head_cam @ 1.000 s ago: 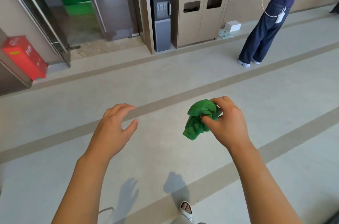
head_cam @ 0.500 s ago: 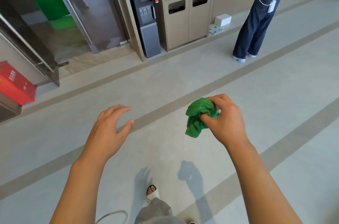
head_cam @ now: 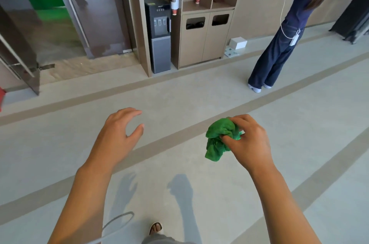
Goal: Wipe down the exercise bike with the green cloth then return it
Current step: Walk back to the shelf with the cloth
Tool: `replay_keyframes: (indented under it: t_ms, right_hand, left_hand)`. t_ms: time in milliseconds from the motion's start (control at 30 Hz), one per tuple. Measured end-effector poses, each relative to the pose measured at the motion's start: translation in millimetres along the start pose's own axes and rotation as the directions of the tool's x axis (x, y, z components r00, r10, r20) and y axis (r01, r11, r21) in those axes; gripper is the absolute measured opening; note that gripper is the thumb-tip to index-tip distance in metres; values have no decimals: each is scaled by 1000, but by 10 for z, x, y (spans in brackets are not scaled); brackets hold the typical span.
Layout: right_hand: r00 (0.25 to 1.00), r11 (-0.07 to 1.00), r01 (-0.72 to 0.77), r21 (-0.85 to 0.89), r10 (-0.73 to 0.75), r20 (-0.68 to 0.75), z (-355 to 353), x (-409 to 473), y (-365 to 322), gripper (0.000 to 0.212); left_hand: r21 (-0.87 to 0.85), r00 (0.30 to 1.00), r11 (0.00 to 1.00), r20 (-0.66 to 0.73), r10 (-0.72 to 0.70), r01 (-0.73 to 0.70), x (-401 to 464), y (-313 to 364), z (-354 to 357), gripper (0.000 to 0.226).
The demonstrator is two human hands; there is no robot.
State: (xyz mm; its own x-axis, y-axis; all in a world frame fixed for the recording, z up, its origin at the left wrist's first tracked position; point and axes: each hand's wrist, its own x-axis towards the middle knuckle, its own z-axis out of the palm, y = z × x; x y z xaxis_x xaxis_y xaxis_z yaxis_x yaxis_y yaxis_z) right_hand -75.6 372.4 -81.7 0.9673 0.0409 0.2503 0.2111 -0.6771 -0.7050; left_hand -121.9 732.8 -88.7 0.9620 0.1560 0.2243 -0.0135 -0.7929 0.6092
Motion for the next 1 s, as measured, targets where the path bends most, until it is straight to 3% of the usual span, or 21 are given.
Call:
replay_keyframes:
  t_ms: [500,1000]
  right_hand:
    - [994,995,96,8,-96,58,1093,1309,-672,37]
    - [985,987,140,73,-147,92,1351,3141,-121,34]
  left_hand:
    - [-56,994,994,-41,-98,96,1080,-1000,-428,39]
    - [-30,993,995,-61,-98,96,2752,-827,228,37]
